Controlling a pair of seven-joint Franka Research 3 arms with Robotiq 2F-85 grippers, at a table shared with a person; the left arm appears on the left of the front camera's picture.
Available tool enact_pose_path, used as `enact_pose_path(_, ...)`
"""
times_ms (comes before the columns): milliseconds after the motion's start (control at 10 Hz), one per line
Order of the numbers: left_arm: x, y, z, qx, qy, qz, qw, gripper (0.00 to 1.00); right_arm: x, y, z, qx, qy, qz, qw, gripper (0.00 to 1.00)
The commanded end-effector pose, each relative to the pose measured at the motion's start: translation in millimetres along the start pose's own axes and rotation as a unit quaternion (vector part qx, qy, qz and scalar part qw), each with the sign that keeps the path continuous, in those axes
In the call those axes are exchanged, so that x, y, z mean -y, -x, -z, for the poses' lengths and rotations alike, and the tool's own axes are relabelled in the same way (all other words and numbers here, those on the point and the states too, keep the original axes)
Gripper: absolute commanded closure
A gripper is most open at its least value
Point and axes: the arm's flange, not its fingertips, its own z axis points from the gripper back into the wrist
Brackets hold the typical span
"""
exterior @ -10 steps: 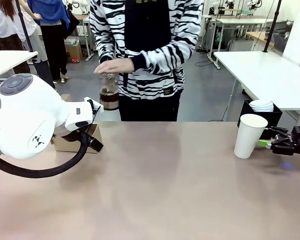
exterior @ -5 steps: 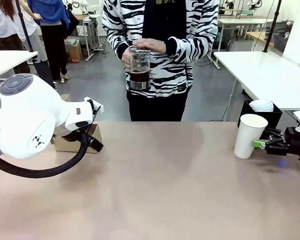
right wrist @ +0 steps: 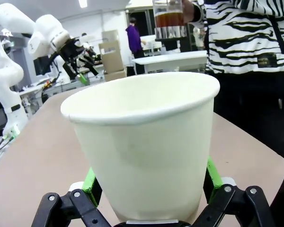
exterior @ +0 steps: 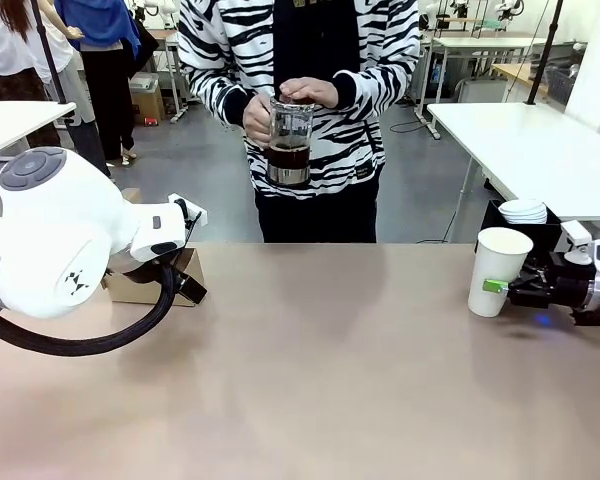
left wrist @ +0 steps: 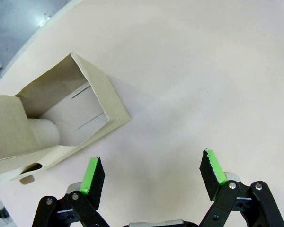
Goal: Pour a drink into a cup and package it in a carrier.
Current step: Pick up the 600 ml Paper Cup and place it in the middle top area of the table.
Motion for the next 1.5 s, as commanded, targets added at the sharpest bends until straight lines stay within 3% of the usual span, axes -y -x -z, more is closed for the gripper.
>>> enact_pose_path(0,0.1,0.0,-0.5,0.001,0.001,0.000,1.000,0.00,8.1,0.8,6.5,0.006,-0.002,-0.010,1.000,0.20)
enact_pose_path(600,0.1,0.0,-0.5,0.001,0.001,0.000,1.000,0.00,4.1,2.4,1.3,-0.002,-0.002,0.000,1.000,0.20)
enact_pose_path(900,0.1,0.0,-0.5,0.001,0.001,0.000,1.000,0.00,-2.7,-49.1,77.6,0.007,0.029,-0.001,1.000,0.20)
enact_pose_path(1400,0.1,0.0,-0.5,0.001,0.001,0.000,1.000,0.00,46.4,-67.3,188.5,0.027,0.075,-0.001,0.997,0.20)
